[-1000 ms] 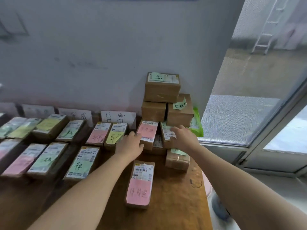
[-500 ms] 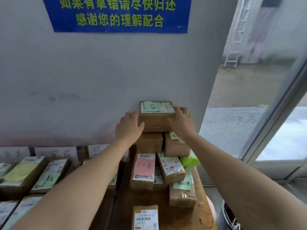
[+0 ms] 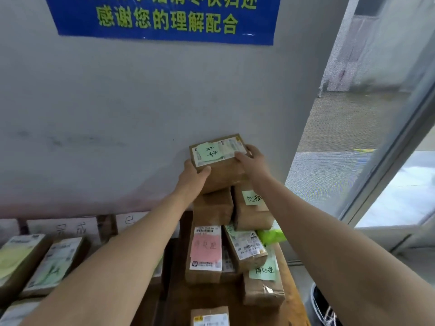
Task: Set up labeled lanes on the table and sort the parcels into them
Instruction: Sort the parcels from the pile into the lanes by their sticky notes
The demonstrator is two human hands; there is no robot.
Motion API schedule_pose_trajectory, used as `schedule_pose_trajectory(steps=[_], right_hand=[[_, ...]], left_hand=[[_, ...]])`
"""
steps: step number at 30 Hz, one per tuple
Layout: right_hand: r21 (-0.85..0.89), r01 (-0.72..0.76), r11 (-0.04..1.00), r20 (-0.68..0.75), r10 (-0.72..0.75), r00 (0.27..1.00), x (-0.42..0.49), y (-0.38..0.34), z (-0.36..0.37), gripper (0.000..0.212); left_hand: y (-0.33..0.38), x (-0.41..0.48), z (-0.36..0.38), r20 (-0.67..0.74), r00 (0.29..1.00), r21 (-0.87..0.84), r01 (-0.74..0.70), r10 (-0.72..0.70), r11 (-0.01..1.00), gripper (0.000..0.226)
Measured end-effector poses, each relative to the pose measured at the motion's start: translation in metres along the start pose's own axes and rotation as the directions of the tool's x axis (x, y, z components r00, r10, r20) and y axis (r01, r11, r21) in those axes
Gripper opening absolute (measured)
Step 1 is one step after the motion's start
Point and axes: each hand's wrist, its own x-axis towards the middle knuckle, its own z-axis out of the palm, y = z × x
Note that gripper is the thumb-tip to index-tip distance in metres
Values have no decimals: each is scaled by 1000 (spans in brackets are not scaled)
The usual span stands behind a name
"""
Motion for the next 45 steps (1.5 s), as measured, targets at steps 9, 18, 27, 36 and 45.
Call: schedule_pose_trajectory(steps=[9, 18, 27, 36, 45], right_hand=[[388, -7, 922, 52, -14, 999, -39, -9, -29, 32], [366, -113, 924, 202, 40, 979, -84, 13, -81, 16], [135, -331, 934, 427, 247, 870, -133, 70, -127, 38], [-93, -403, 910, 475, 396, 786, -176, 151, -123, 51], [-180, -425, 887, 519, 453, 725, -196, 198, -118, 57]], left_hand=[[27, -49, -16, -189, 982, -110, -12, -9, 994, 23], [39, -109, -6, 285, 937, -251, 277, -202, 928, 43], [5, -168, 49, 515, 804, -125, 415, -299, 901, 46], [-92, -219, 73, 147, 922, 501, 243, -359, 830, 46], [-148, -278, 102, -38, 815, 637, 465, -578, 614, 104]])
